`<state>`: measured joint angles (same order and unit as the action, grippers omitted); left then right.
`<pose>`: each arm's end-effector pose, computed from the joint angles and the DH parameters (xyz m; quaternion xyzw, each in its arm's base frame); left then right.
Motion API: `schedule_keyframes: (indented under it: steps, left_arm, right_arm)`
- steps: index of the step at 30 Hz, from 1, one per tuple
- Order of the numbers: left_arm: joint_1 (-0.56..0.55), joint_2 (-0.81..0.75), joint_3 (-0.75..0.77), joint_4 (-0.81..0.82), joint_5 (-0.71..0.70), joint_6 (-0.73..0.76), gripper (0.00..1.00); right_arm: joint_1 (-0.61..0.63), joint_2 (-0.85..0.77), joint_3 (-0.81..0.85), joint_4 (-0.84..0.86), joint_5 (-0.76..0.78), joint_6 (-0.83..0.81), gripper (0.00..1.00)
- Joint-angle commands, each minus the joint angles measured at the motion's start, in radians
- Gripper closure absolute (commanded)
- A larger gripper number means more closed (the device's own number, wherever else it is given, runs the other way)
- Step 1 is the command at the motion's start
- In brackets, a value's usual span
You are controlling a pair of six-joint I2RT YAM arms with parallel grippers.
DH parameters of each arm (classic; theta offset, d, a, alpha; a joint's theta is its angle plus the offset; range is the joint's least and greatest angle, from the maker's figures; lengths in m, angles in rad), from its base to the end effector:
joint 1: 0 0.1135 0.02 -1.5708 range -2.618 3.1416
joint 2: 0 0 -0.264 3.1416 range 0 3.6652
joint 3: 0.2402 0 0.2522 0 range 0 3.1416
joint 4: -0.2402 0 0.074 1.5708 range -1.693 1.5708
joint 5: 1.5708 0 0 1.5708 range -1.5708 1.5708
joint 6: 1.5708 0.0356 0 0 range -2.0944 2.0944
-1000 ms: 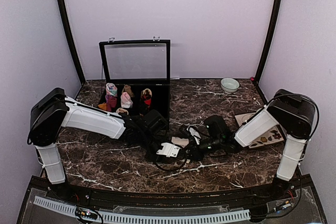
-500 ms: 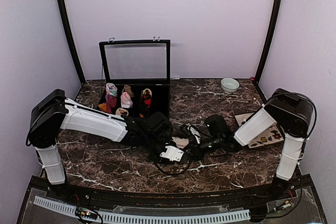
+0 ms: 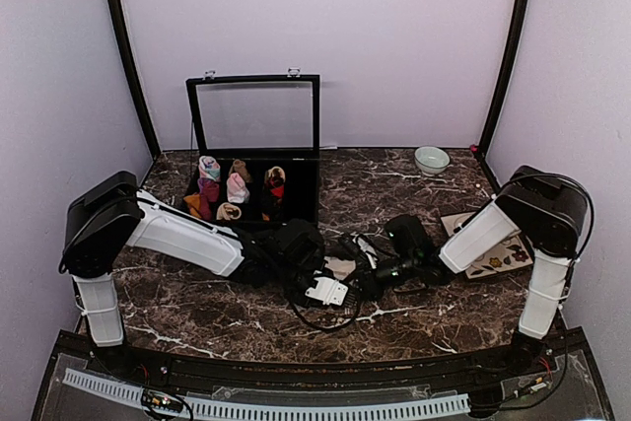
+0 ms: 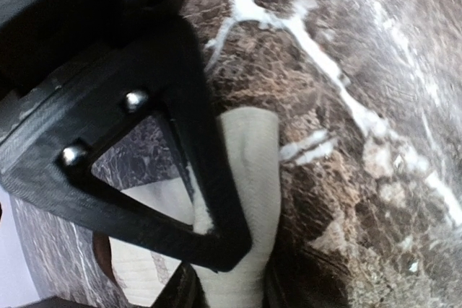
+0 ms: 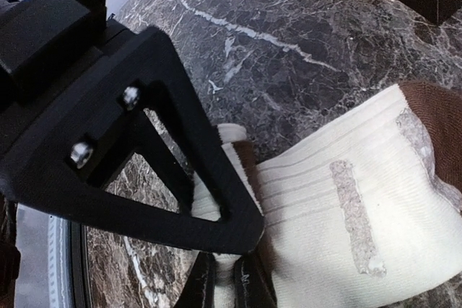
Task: Roll the socks
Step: Roll the sock at the center of the board.
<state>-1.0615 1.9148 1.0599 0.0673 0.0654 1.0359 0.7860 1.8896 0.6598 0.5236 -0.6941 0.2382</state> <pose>0.1893 -0.3437 0.1390 0.8070 0.4499 -0.0351 0.3810 0.2088 0.2413 0.0876 -0.3681 0.7835 0.4623 0.1921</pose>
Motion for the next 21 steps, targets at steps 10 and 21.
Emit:
schedule_keyframes:
  steps: [10, 21]
  left_arm:
    - [0.082, 0.124, 0.061, -0.354, 0.085, -0.007, 0.98]
    - [0.166, 0.219, 0.295, -0.702, 0.405, -0.090, 1.00]
  right_arm:
    - [-0.008, -0.023, -0.088, -0.225, 0.096, 0.032, 0.88]
    - [0.005, -0.409, -0.262, -0.068, 0.398, 0.032, 0.01]
